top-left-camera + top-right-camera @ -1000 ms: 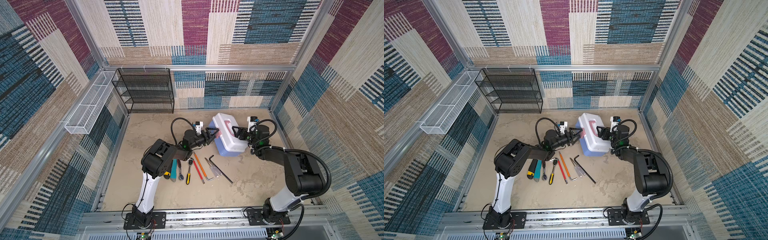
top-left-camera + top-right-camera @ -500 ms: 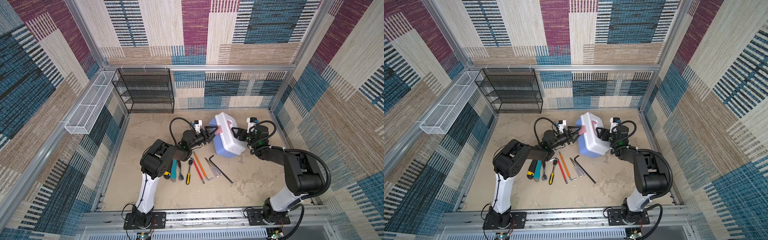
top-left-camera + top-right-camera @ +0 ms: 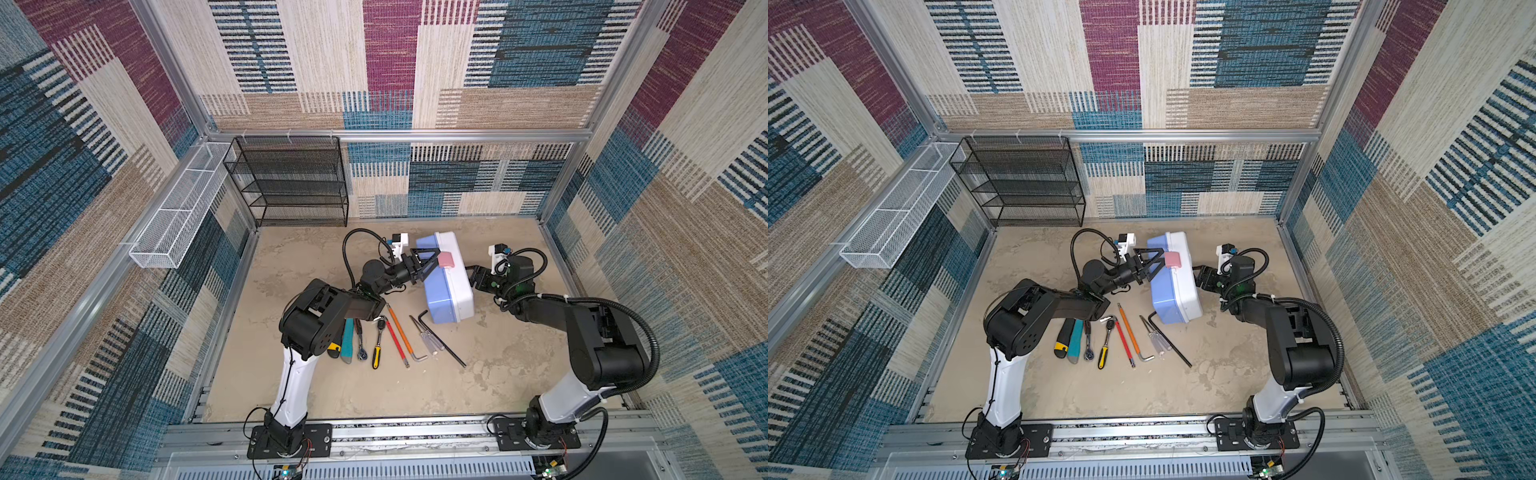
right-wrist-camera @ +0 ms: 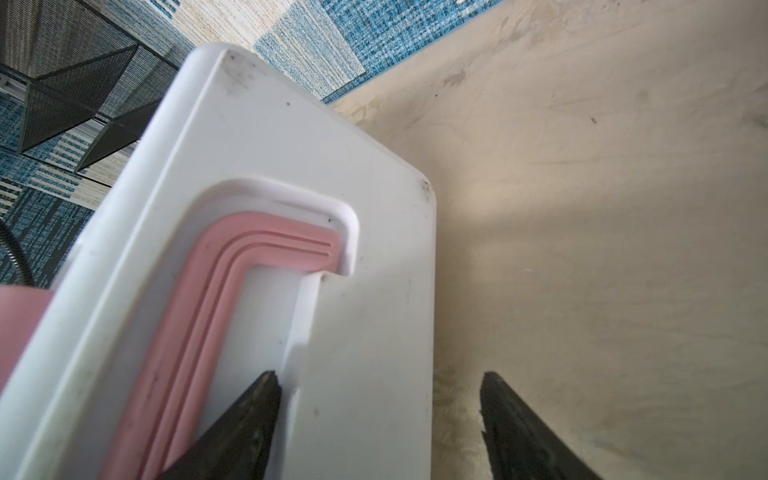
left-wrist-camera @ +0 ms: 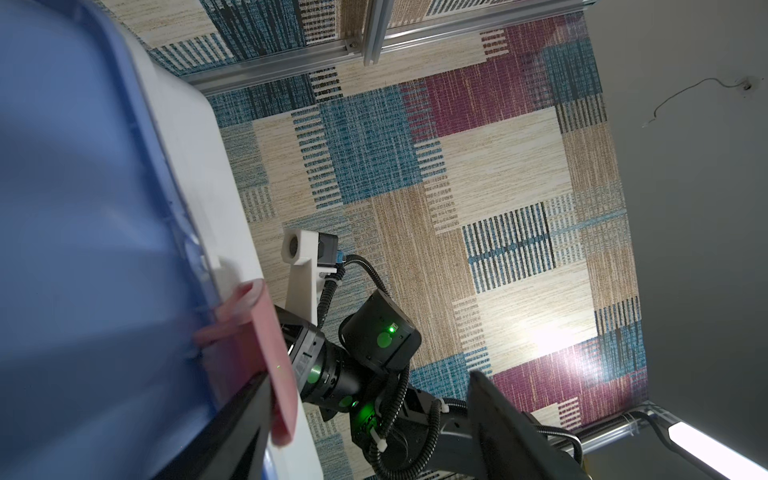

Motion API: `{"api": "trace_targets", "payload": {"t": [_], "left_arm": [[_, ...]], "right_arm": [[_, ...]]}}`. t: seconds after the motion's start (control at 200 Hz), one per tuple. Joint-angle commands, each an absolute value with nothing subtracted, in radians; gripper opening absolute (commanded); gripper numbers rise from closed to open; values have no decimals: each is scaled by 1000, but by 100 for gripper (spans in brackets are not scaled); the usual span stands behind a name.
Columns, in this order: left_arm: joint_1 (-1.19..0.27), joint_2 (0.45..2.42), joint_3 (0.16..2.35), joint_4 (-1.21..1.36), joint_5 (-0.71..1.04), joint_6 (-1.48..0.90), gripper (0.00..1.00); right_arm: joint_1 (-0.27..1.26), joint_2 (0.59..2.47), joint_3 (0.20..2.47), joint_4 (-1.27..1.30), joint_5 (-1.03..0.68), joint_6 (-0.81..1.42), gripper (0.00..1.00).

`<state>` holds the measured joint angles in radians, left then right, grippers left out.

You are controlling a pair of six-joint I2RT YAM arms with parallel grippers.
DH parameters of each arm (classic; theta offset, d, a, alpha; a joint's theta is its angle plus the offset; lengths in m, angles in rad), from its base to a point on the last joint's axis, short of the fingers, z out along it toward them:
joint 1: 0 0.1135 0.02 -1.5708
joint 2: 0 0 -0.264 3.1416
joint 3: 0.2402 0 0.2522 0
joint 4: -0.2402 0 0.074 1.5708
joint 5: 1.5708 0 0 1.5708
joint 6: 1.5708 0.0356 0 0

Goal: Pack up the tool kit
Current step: 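Tilt the toolbox up onto its side with both grippers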

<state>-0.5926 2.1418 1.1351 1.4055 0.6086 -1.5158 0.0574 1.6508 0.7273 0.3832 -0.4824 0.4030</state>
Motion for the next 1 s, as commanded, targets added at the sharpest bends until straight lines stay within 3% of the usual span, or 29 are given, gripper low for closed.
{"api": "trace_targets", "payload": {"t": [0.0, 0.992], "left_arm": [[-585, 2136, 1138, 1408, 612, -1502, 77], [-491, 1832, 1083, 893, 657, -1213, 76]], "right_arm": [[66, 1656, 724, 239, -582, 377, 78], [66, 1655, 731, 262, -604, 385, 79]]}}
